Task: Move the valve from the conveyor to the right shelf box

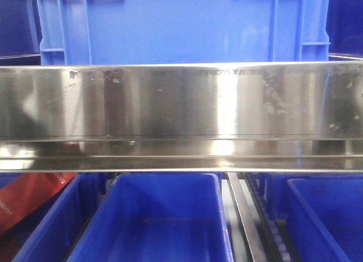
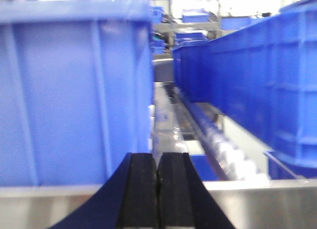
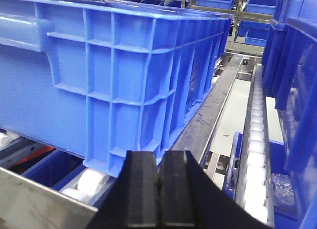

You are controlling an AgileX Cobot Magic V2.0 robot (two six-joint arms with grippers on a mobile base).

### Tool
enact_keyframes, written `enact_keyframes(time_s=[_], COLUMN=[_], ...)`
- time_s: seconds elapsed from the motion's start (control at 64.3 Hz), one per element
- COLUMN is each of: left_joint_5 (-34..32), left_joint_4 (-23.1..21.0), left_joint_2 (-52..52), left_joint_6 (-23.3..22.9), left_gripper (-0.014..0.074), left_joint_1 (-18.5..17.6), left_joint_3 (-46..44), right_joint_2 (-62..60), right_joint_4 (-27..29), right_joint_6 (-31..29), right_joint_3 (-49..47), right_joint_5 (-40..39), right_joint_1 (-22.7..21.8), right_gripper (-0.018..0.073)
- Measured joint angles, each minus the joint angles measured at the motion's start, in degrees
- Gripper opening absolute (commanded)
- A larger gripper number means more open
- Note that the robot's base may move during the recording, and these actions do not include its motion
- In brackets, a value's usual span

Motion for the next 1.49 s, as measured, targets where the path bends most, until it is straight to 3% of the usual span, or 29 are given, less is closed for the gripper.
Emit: enact_keyframes(time_s=[0.202, 1.104, 1.212, 1.492], left_joint_5=[-2.9, -3.2, -3.2, -3.2], left_joint_4=[0.0, 0.0, 0.0, 0.0], left_joint_2=[-0.5, -0.5, -0.5, -0.5], left_joint_6=[0.0, 0.0, 0.0, 0.0], left_gripper=[-0.0111, -0.0111, -0.0111, -0.0111], left_joint_1=[0.7, 0.7, 0.7, 0.7], left_joint_3=[2.9, 3.0, 3.0, 3.0], right_joint_2=[-0.1, -0.3, -1.5, -11.2], right_joint_4=[0.0, 0.0, 0.0, -0.1], right_joint_6=[0.0, 0.0, 0.0, 3.3], right_joint_3=[0.0, 0.1, 1.3, 7.3], right_joint_5=[-0.1, -1.3, -1.5, -1.5], right_joint_1=[0.0, -0.1, -2.6, -16.6], right_gripper=[-0.0162, -0.0162, -0.0162, -0.0162])
